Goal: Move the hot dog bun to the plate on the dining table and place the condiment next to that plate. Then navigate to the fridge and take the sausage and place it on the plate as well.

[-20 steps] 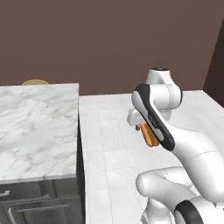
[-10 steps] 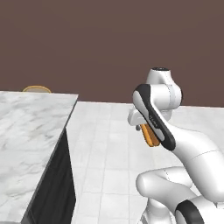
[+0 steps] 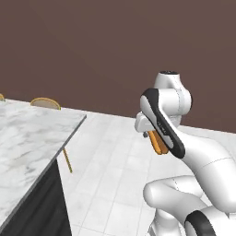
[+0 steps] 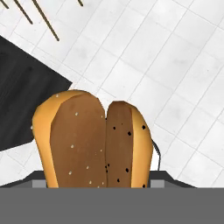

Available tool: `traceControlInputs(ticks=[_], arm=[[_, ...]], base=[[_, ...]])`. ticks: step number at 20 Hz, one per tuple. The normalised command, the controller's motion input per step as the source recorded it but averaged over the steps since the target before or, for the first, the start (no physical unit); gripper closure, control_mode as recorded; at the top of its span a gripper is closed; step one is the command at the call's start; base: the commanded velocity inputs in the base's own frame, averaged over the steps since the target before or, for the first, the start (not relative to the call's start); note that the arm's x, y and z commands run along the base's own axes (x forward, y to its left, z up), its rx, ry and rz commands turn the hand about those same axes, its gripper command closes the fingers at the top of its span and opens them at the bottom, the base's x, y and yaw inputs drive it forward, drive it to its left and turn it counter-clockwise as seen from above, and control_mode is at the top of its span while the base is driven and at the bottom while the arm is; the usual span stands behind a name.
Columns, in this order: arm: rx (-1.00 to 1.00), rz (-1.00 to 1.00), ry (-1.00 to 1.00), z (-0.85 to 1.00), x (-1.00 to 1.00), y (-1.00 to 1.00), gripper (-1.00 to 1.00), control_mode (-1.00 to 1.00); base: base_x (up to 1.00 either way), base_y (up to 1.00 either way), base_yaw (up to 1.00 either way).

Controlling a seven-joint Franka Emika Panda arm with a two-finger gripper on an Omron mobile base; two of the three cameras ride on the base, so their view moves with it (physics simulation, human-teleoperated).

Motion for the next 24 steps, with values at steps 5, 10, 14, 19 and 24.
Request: traceControlInputs(ticks=[5, 10, 14, 19, 24], arm=[[0.0, 0.0, 0.0, 0.0, 0.0, 0.0, 1.0, 1.0], [0.0, 0.0, 0.0, 0.0, 0.0, 0.0, 1.0, 1.0], [0.0, 0.0, 0.0, 0.0, 0.0, 0.0, 1.0, 1.0], [0.0, 0.0, 0.0, 0.0, 0.0, 0.0, 1.0, 1.0], [0.0, 0.0, 0.0, 0.0, 0.0, 0.0, 1.0, 1.0]], base=[[1.0, -0.81, 0.37], [1.0, -0.8, 0.37], [1.0, -0.81, 0.37], [1.0, -0.8, 0.38], [1.0, -0.74, 0.4]])
